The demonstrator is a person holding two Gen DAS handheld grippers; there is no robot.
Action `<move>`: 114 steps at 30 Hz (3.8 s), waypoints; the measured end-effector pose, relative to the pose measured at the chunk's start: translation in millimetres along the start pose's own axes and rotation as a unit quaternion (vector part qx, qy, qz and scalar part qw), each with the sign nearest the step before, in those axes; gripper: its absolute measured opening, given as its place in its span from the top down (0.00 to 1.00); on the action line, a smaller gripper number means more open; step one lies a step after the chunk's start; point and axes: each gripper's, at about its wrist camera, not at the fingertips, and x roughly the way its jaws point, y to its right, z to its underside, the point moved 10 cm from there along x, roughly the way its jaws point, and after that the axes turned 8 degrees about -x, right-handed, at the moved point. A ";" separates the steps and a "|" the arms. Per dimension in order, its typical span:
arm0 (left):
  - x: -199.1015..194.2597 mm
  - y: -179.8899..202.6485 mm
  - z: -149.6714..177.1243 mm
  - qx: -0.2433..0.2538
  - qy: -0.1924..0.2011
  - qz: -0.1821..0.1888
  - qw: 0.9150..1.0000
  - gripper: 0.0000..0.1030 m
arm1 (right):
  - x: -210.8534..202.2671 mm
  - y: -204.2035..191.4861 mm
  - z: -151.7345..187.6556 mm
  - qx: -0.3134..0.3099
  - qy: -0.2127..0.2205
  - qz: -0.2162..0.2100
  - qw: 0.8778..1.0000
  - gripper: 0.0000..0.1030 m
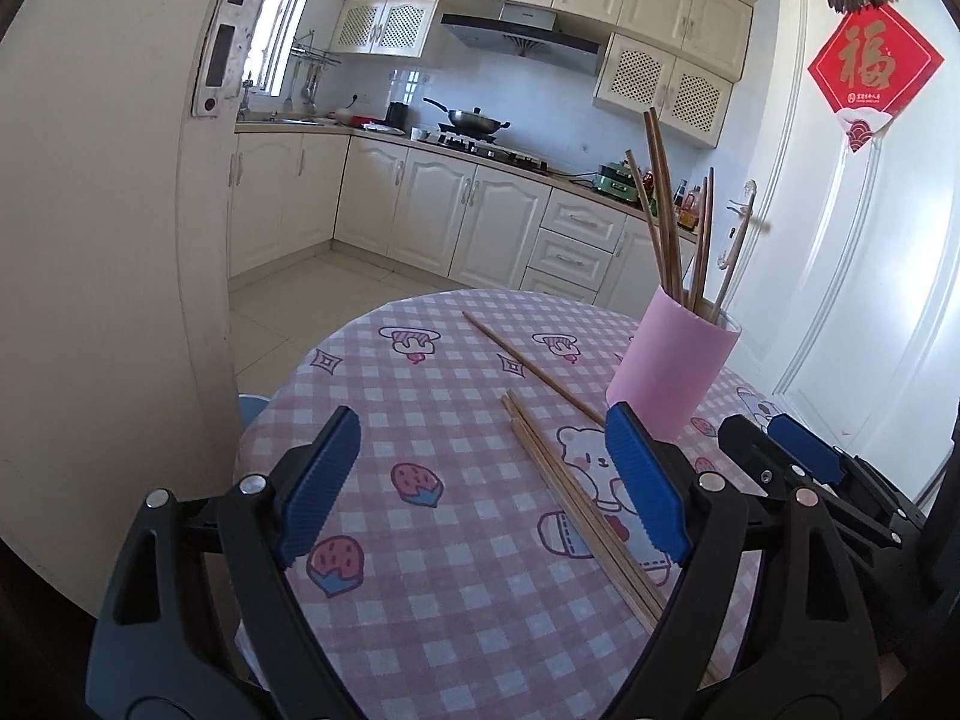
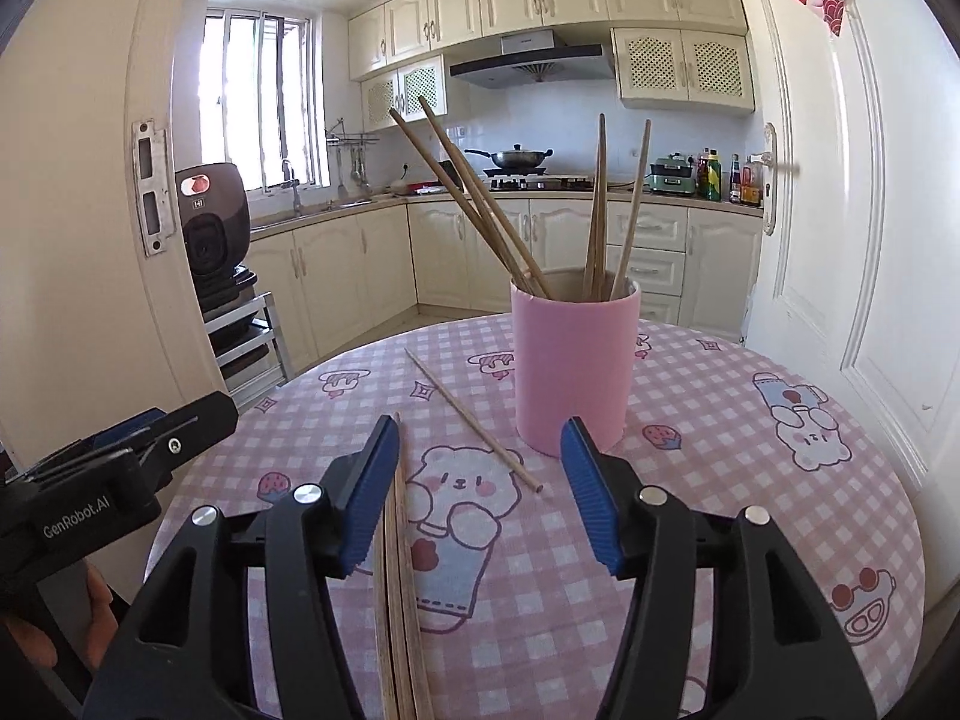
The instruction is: Organize utensils
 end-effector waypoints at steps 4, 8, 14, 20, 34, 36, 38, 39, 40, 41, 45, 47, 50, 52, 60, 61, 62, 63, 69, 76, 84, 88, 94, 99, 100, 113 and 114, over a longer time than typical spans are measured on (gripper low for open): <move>5.3 -2.6 6.2 -0.014 -0.008 0.001 1.000 0.20 | 2.2 6.1 2.3 0.013 -0.003 0.003 1.000 0.47; 10.5 -2.7 11.2 -0.014 -0.016 -0.002 1.000 0.20 | 3.4 5.6 3.2 0.013 -0.006 0.003 1.000 0.45; 9.0 0.6 5.8 -0.001 -0.015 -0.007 1.000 0.20 | 4.3 2.9 4.9 0.005 -0.011 0.001 1.000 0.42; 27.8 5.6 19.5 -0.006 -0.093 -0.026 0.995 0.20 | 6.3 11.6 9.3 0.004 -0.022 0.006 1.000 0.42; 52.7 13.9 59.2 0.015 -0.184 -0.039 0.982 0.20 | 30.7 30.5 34.0 0.030 -0.105 -0.009 0.994 0.42; 54.5 12.0 60.3 0.023 -0.187 -0.047 0.981 0.20 | 32.8 28.9 36.3 0.025 -0.114 -0.014 0.993 0.41; 58.4 11.1 63.9 0.024 -0.198 -0.048 0.979 0.21 | 36.7 26.6 40.4 0.021 -0.127 -0.018 0.992 0.41; 59.4 10.6 64.6 0.022 -0.202 -0.048 0.978 0.25 | 37.5 25.9 41.2 0.019 -0.130 -0.019 0.991 0.41; 60.9 11.5 65.6 0.019 -0.206 -0.045 0.977 0.28 | 39.2 24.3 42.8 0.018 -0.136 -0.024 0.990 0.41; 62.4 12.5 66.0 0.020 -0.207 -0.045 0.977 0.28 | 41.4 22.9 44.6 0.018 -0.142 -0.028 0.989 0.41; 70.0 14.5 68.2 0.048 -0.205 -0.070 0.975 0.31 | 45.7 24.3 48.8 0.024 -0.156 -0.037 0.987 0.41; 73.4 17.0 69.6 0.061 -0.203 -0.080 0.974 0.31 | 45.1 26.0 49.1 0.027 -0.156 -0.039 0.987 0.41; 76.0 20.8 70.2 0.054 -0.210 -0.077 0.973 0.31 | 43.2 30.1 48.8 0.032 -0.153 -0.040 0.987 0.40; 74.1 25.5 71.7 0.058 -0.219 -0.074 0.971 0.34 | 42.4 33.1 48.7 0.034 -0.153 -0.040 0.987 0.40; 78.0 34.2 77.1 0.080 -0.234 -0.088 0.965 0.34 | 42.2 43.5 52.6 0.051 -0.160 -0.051 0.985 0.38; 78.5 34.1 76.9 0.079 -0.238 -0.088 0.964 0.34 | 43.2 43.6 53.3 0.053 -0.162 -0.054 0.984 0.38; 78.8 33.6 76.7 0.077 -0.241 -0.088 0.964 0.34 | 44.3 43.8 54.3 0.055 -0.166 -0.055 0.983 0.38; 78.8 33.3 76.7 0.074 -0.243 -0.087 0.963 0.34 | 45.8 43.9 55.6 0.056 -0.171 -0.055 0.982 0.38; 78.0 30.8 75.6 0.066 -0.244 -0.083 0.964 0.34 | 49.8 43.0 58.5 0.052 -0.184 -0.051 0.980 0.38; 77.5 32.7 76.0 0.068 -0.242 -0.079 0.965 0.34 | 48.8 43.4 57.2 0.044 -0.182 -0.035 0.982 0.38; 78.9 32.3 75.9 0.068 -0.244 -0.079 0.964 0.34 | 48.7 44.5 57.3 0.040 -0.182 -0.025 0.982 0.38; 81.3 33.5 75.4 0.069 -0.244 -0.081 0.964 0.34 | 48.8 44.7 56.9 0.039 -0.182 -0.023 0.982 0.38; 81.8 32.6 74.6 0.073 -0.247 -0.074 0.964 0.34 | 48.1 42.3 56.1 0.032 -0.180 -0.022 0.983 0.38; 80.8 31.2 73.8 0.074 -0.245 -0.075 0.964 0.34 | 48.6 40.0 56.1 0.026 -0.181 -0.022 0.983 0.37; 80.3 30.6 73.8 0.073 -0.245 -0.075 0.964 0.34 | 48.7 39.5 56.0 0.025 -0.181 -0.022 0.983 0.37; 76.6 24.3 72.0 0.078 -0.250 -0.085 0.961 0.34 | 47.7 35.6 54.3 0.017 -0.178 -0.023 0.984 0.37; 76.2 23.0 71.7 0.077 -0.250 -0.085 0.961 0.34 | 47.7 36.1 54.5 0.019 -0.177 -0.024 0.984 0.37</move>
